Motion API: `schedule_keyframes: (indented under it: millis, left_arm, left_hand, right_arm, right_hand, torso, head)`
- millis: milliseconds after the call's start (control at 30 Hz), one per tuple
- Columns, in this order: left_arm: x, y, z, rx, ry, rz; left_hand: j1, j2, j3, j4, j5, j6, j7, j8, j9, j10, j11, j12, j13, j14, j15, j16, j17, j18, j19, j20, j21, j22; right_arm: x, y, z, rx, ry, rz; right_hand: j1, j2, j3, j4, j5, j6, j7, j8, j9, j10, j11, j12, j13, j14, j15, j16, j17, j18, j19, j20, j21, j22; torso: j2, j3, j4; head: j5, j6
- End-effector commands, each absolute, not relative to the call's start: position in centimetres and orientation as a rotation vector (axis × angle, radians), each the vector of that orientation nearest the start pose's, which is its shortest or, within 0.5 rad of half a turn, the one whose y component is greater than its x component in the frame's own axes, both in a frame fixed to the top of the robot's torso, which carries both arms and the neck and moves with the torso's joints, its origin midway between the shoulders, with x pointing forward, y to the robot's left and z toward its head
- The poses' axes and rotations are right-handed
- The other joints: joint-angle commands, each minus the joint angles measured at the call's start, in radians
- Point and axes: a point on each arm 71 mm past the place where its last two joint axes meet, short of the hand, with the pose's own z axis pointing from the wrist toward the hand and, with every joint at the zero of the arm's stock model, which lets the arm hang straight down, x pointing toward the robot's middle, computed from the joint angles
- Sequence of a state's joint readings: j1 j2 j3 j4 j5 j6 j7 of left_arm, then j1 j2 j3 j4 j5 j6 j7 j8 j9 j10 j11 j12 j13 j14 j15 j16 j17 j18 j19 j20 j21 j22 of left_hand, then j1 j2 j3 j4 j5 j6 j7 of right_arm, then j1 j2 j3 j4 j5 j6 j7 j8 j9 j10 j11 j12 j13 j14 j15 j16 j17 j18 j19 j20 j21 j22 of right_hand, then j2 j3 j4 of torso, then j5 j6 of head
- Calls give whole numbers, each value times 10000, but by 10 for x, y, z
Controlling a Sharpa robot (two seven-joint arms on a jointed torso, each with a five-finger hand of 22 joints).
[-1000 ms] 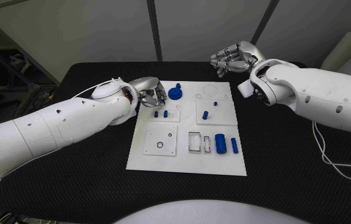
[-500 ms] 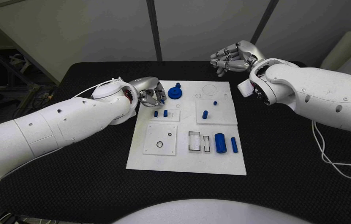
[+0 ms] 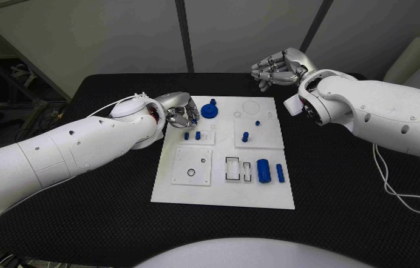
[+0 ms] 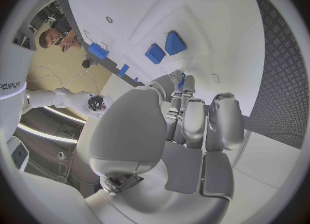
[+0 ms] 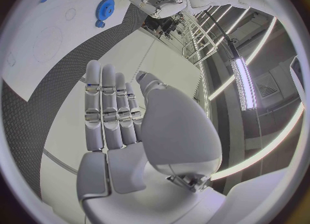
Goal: Assemble the parts on the task board
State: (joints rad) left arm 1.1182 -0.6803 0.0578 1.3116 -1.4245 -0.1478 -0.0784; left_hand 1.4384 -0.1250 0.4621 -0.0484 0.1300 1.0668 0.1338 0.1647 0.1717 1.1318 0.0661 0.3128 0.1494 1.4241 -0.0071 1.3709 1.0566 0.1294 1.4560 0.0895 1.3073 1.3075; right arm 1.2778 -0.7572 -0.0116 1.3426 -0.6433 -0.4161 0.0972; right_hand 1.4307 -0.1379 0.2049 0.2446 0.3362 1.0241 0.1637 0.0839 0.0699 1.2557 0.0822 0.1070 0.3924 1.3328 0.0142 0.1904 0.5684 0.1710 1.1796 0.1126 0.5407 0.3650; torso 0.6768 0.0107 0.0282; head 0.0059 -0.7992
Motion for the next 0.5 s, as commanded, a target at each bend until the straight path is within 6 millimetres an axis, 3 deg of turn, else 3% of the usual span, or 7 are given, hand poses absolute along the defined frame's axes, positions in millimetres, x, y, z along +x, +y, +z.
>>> schedule_keyframes:
  millis: [33,500]
  left_arm:
    - [515,174,-217,1250,18350,-6835]
    - [514,173,-217,1320,18344,-6929]
  left_hand:
    - [-105,6,68,6,-47,69,-29,-41,16,59,-17,-28,8,6,-19,20,-8,-694,47,28,25,1181]
    - [-125,6,74,-6,-48,131,-50,-36,23,127,-41,-46,31,4,-38,23,-12,-691,43,17,13,1180]
  right_arm:
    - [538,-219,-142,5782,15198,10520]
    - [538,-219,-142,5770,15196,10523]
  right_hand:
    - [25,55,42,-1,39,-34,30,-45,-3,16,25,-15,-21,23,48,-54,-17,123,38,55,-50,-13]
    - [26,57,44,-1,41,-33,30,-43,-2,17,25,-15,-25,25,48,-57,-18,123,40,55,-52,-15]
  torso:
    - [-3,-3,2]
    - [4,3,4]
  head:
    - [21,6]
    - [22,0]
